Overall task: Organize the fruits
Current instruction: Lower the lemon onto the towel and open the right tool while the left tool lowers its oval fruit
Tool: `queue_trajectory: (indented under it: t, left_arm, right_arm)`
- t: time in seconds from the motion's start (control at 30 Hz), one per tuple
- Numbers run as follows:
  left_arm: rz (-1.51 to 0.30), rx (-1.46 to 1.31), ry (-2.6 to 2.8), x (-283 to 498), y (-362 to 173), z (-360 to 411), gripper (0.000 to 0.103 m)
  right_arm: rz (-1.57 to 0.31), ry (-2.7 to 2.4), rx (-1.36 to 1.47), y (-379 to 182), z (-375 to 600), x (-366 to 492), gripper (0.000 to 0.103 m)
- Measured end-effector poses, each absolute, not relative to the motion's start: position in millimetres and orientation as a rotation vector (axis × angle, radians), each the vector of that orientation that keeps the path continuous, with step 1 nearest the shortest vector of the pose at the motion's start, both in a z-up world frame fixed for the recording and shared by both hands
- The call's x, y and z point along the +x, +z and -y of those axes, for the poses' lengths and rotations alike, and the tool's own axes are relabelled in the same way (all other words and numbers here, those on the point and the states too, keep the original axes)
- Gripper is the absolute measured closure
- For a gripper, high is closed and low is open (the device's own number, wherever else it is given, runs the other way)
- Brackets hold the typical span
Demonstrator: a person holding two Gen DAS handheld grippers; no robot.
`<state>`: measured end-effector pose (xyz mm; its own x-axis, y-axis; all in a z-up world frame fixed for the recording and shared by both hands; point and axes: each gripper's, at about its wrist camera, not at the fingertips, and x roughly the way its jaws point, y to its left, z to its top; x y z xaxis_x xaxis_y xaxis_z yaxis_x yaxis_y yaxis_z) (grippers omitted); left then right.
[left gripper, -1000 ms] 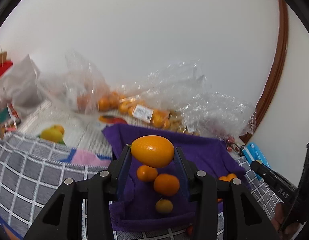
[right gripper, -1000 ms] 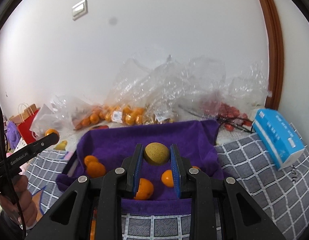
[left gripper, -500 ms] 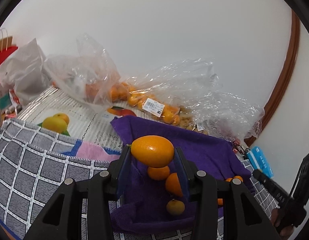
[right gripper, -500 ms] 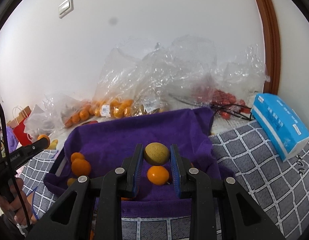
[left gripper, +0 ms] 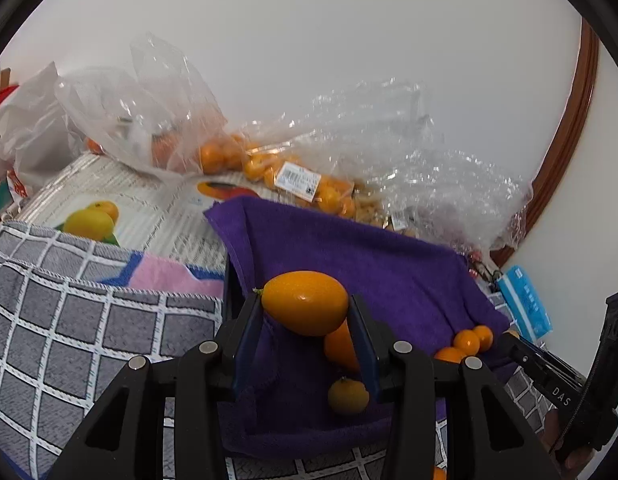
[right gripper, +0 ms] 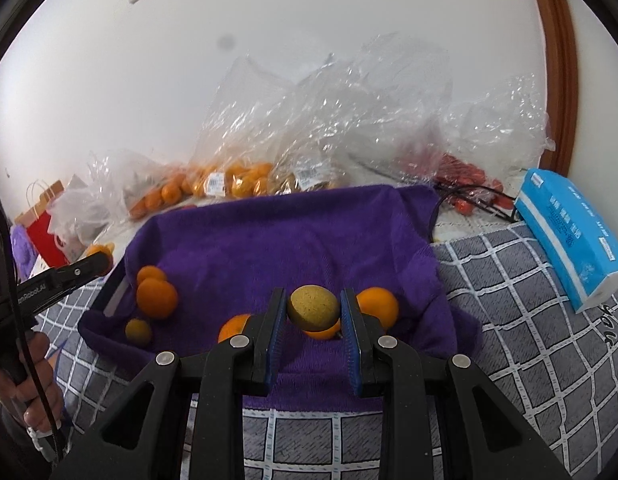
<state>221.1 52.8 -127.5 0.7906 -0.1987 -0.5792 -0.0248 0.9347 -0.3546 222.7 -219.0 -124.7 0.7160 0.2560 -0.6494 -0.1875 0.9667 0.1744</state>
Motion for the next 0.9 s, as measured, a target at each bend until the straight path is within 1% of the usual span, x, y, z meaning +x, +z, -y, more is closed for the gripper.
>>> queue_trajectory:
  t: [0.17,0.4,0.9]
  left_arm:
    - [-0.683,-0.379,-0.095,221,-134,-54,0.062]
    - [-0.725,-0.398,-0.089,224,-142,-55,0.062]
    - [-0.732,-0.383,-0.098,225,-142,-51,0.062]
  right_arm:
    - [-0.776,0.228,0.077,-134,217,228,0.076]
    - [-0.79,0.238,0.037,-139,210,228,0.076]
    - [-0.833,0.207,0.025,-150,209,236,0.076]
